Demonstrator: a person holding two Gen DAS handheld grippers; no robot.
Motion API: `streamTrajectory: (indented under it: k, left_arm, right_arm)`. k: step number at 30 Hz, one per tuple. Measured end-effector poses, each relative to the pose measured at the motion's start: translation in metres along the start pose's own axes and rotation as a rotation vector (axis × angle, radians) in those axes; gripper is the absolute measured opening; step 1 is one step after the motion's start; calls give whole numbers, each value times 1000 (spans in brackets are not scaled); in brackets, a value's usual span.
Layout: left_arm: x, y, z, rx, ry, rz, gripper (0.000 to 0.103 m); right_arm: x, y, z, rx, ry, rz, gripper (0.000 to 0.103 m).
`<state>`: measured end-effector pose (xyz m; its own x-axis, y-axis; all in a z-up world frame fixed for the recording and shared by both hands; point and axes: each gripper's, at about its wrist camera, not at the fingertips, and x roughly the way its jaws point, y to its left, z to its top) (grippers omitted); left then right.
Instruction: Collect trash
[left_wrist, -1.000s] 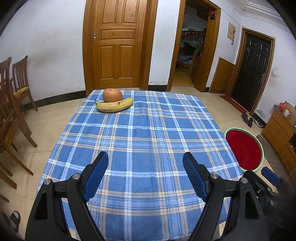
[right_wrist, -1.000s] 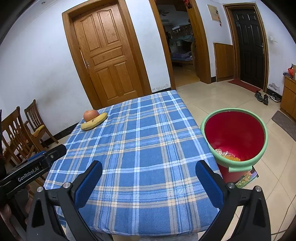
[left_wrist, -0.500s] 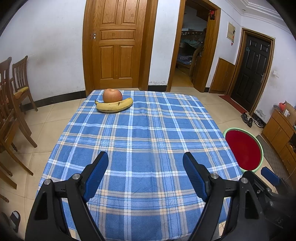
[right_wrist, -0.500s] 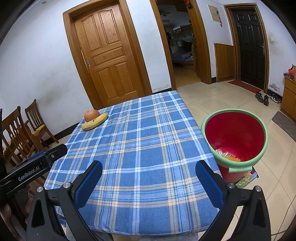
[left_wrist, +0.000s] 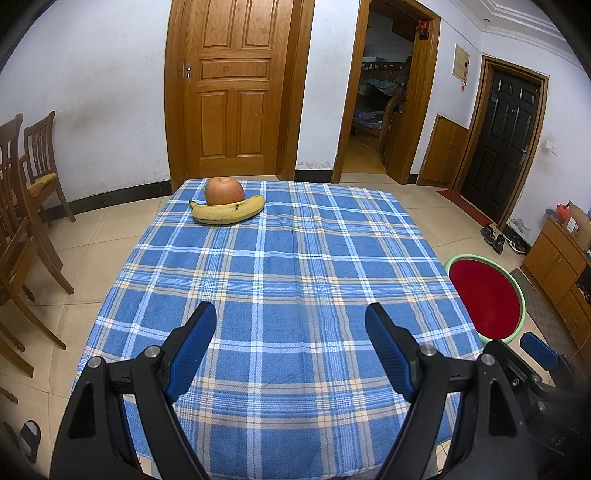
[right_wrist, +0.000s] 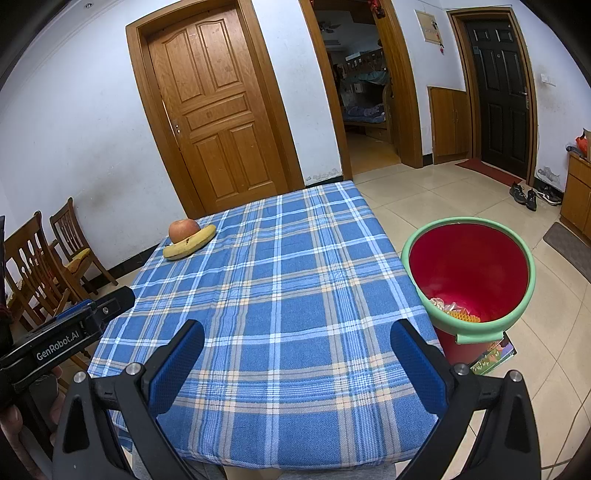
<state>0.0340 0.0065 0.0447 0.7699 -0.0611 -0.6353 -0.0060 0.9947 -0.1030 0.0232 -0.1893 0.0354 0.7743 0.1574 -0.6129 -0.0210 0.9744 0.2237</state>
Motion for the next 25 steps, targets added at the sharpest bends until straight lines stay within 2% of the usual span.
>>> streamTrajectory:
  k: [25]
  left_arm:
    - [1,-5,3,-2,14,-3,82]
  right_arm:
    - [1,0,0,1,5,-1,103]
